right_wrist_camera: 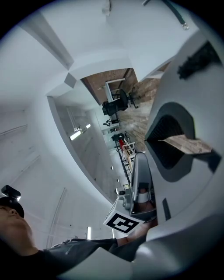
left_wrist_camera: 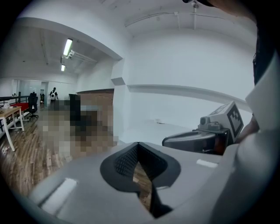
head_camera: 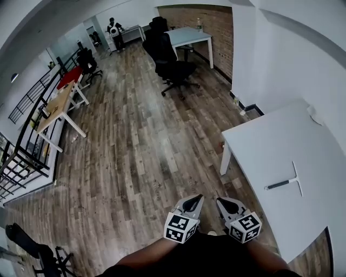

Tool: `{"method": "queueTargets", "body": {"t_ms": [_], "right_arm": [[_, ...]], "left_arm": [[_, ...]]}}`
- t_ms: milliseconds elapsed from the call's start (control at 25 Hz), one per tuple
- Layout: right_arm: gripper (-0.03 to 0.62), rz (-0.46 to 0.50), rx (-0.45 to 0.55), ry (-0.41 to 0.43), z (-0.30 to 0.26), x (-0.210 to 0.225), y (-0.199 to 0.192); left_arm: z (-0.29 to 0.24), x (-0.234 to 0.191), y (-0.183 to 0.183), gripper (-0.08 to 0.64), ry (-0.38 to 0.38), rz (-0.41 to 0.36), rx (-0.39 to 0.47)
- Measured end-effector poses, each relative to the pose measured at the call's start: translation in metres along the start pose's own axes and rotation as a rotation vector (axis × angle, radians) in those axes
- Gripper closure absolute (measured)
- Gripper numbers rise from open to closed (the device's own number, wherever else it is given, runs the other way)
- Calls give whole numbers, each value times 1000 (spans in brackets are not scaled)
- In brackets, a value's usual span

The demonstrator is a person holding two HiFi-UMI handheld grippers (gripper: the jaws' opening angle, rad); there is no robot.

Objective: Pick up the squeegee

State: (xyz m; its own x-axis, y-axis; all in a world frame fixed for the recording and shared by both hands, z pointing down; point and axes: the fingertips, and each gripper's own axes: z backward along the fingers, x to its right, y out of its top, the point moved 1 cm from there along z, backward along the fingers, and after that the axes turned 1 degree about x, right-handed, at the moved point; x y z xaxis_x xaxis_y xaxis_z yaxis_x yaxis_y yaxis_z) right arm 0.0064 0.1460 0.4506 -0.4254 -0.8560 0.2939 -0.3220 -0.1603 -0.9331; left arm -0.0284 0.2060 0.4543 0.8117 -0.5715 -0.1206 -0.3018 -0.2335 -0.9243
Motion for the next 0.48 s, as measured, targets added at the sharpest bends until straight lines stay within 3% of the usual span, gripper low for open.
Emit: {"method": "queueTargets", "body": {"t_ms": [480], "right_arm": [[586,1,10,-159,-36,27,11]], "left_arm": [[-33,-46,16,554,-120,-11,3]]}}
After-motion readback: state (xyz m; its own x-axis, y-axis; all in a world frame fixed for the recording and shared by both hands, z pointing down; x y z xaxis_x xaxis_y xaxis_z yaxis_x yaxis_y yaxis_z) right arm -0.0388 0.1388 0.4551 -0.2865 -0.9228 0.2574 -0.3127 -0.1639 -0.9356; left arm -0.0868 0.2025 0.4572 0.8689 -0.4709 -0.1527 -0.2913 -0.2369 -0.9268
